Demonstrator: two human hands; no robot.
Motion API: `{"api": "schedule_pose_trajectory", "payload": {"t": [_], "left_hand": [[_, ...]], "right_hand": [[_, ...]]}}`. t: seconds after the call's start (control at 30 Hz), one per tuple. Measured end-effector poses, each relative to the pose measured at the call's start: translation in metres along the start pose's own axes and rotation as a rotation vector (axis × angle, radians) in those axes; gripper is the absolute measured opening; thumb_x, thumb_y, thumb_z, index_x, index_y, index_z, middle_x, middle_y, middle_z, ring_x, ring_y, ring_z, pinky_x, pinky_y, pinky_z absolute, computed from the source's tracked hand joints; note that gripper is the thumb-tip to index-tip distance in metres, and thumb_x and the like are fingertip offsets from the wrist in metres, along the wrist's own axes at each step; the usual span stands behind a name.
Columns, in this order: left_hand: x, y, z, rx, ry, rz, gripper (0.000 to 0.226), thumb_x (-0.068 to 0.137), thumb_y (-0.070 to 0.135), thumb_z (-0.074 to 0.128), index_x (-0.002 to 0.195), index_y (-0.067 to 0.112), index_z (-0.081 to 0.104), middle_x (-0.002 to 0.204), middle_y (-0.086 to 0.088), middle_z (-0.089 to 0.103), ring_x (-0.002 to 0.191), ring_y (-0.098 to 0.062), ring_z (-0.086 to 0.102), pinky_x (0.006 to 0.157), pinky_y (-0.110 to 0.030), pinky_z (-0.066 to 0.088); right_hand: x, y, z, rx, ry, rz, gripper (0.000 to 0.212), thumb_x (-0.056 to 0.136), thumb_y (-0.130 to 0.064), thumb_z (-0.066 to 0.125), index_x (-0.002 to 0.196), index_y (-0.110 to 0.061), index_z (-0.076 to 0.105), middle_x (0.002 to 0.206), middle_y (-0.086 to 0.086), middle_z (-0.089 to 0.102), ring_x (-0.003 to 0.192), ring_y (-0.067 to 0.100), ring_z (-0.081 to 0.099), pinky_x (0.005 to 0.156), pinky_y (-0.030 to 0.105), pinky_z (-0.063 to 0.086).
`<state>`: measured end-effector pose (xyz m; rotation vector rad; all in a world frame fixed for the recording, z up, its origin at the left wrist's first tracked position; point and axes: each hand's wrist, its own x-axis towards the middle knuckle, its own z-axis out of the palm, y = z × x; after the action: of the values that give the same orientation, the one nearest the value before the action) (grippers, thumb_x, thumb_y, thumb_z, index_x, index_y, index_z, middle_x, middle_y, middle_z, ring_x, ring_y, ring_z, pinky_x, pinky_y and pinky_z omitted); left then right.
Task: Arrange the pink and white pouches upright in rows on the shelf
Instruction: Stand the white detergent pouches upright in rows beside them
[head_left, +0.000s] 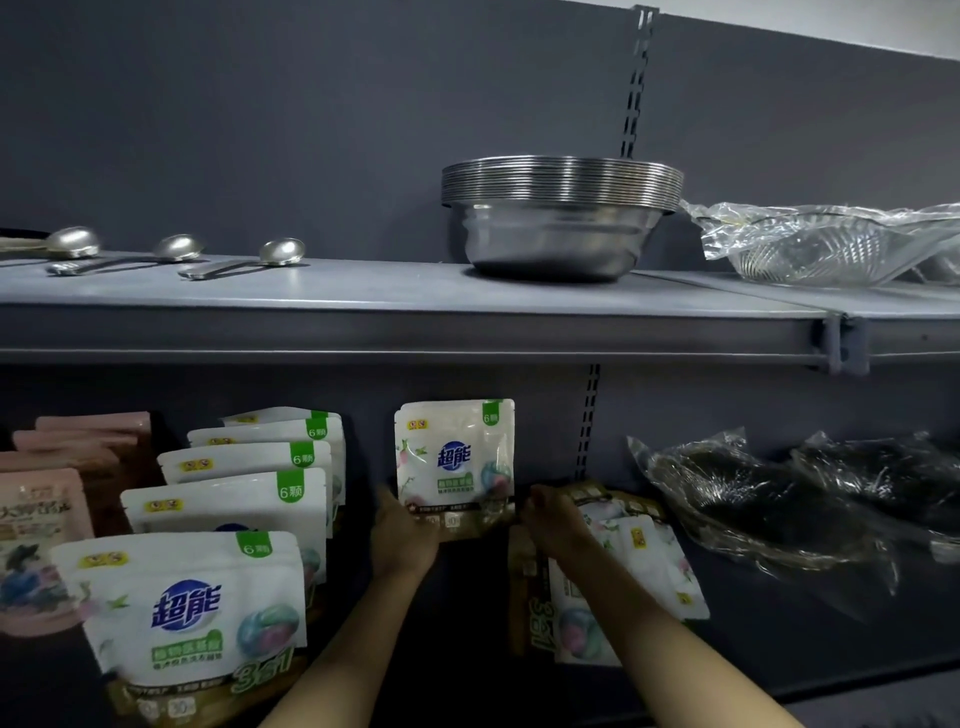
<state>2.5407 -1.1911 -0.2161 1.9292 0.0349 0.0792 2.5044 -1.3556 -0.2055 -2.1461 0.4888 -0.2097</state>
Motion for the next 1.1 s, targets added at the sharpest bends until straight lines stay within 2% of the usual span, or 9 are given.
{"api": "schedule_pose_trajectory", "payload": {"t": [0.1, 0.2, 0.27, 0.37, 0.53, 0.73, 0.9, 1.0, 1.1], "left_hand": [[-0.003, 0.004, -0.001, 0.006, -0.075, 0.01, 0.05, 0.083, 0.004, 0.057, 0.129, 0.012, 0.039, 0.123, -0.009, 0.06, 0.113, -0.03, 0.057, 0.092, -0.031, 0.043], [-0.001, 0.008, 0.001, -0.023, -0.084, 0.032, 0.055, 0.075, 0.015, 0.065, 0.127, 0.015, 0.045, 0.12, -0.005, 0.061, 0.112, -0.028, 0.059, 0.097, -0.038, 0.048], [0.0, 0.013, 0.002, -0.054, -0.057, 0.009, 0.056, 0.076, 0.009, 0.065, 0.128, 0.01, 0.043, 0.122, -0.012, 0.06, 0.111, -0.032, 0.059, 0.095, -0.041, 0.049], [0.002, 0.017, 0.002, -0.071, -0.046, -0.062, 0.06, 0.08, 0.002, 0.062, 0.133, 0.005, 0.035, 0.129, -0.018, 0.055, 0.116, -0.034, 0.055, 0.095, -0.037, 0.045], [0.006, 0.01, 0.009, -0.045, -0.012, -0.096, 0.055, 0.08, -0.002, 0.058, 0.131, 0.003, 0.038, 0.129, -0.02, 0.055, 0.117, -0.036, 0.054, 0.095, -0.038, 0.044], [0.001, 0.006, 0.013, -0.012, 0.014, -0.043, 0.044, 0.081, -0.004, 0.055, 0.124, 0.002, 0.045, 0.125, -0.02, 0.057, 0.115, -0.036, 0.054, 0.094, -0.038, 0.043], [-0.001, 0.007, 0.007, 0.014, -0.016, -0.048, 0.052, 0.085, -0.004, 0.05, 0.134, 0.001, 0.035, 0.132, -0.021, 0.052, 0.121, -0.037, 0.05, 0.097, -0.039, 0.04], [-0.005, 0.009, 0.002, 0.021, -0.012, -0.031, 0.057, 0.087, -0.003, 0.05, 0.14, -0.001, 0.029, 0.138, -0.022, 0.047, 0.126, -0.037, 0.046, 0.1, -0.037, 0.037], [-0.003, 0.01, -0.002, 0.004, 0.014, -0.027, 0.061, 0.086, 0.001, 0.054, 0.141, 0.0, 0.028, 0.14, -0.023, 0.043, 0.128, -0.037, 0.043, 0.103, -0.038, 0.037]], "right_hand": [[0.003, 0.007, -0.008, -0.142, 0.004, -0.024, 0.012, 0.094, -0.014, 0.042, 0.09, -0.015, 0.054, 0.095, 0.008, 0.059, 0.096, 0.022, 0.055, 0.08, 0.029, 0.042], [-0.003, 0.011, -0.017, -0.233, 0.015, -0.047, 0.023, 0.093, -0.021, 0.045, 0.106, -0.01, 0.061, 0.111, 0.01, 0.063, 0.105, 0.026, 0.058, 0.081, 0.03, 0.043], [-0.011, 0.014, -0.024, -0.261, 0.054, -0.041, 0.027, 0.092, -0.016, 0.048, 0.112, -0.007, 0.062, 0.116, 0.009, 0.065, 0.107, 0.027, 0.059, 0.077, 0.028, 0.044], [-0.018, 0.027, -0.035, -0.279, 0.163, -0.01, 0.031, 0.086, -0.017, 0.055, 0.114, -0.011, 0.065, 0.118, 0.011, 0.066, 0.109, 0.027, 0.059, 0.084, 0.032, 0.052], [-0.04, 0.041, -0.06, -0.52, 0.348, 0.123, 0.062, 0.087, -0.051, 0.054, 0.134, -0.013, 0.041, 0.139, 0.014, 0.041, 0.131, 0.033, 0.037, 0.105, 0.04, 0.033], [-0.049, 0.047, -0.078, -0.434, 0.28, 0.267, 0.095, 0.075, -0.07, 0.056, 0.141, -0.01, 0.024, 0.145, 0.018, 0.032, 0.136, 0.036, 0.031, 0.106, 0.045, 0.033], [-0.047, 0.043, -0.073, -0.35, 0.275, 0.31, 0.091, 0.073, -0.061, 0.066, 0.137, -0.008, 0.026, 0.141, 0.017, 0.037, 0.133, 0.036, 0.034, 0.104, 0.045, 0.036], [-0.043, 0.042, -0.074, -0.374, 0.261, 0.344, 0.082, 0.081, -0.052, 0.062, 0.138, -0.005, 0.027, 0.142, 0.019, 0.039, 0.133, 0.037, 0.034, 0.107, 0.044, 0.033], [-0.035, 0.043, -0.078, -0.275, 0.228, 0.349, 0.065, 0.083, -0.045, 0.061, 0.131, -0.005, 0.045, 0.134, 0.017, 0.052, 0.124, 0.034, 0.048, 0.104, 0.042, 0.039]]}}
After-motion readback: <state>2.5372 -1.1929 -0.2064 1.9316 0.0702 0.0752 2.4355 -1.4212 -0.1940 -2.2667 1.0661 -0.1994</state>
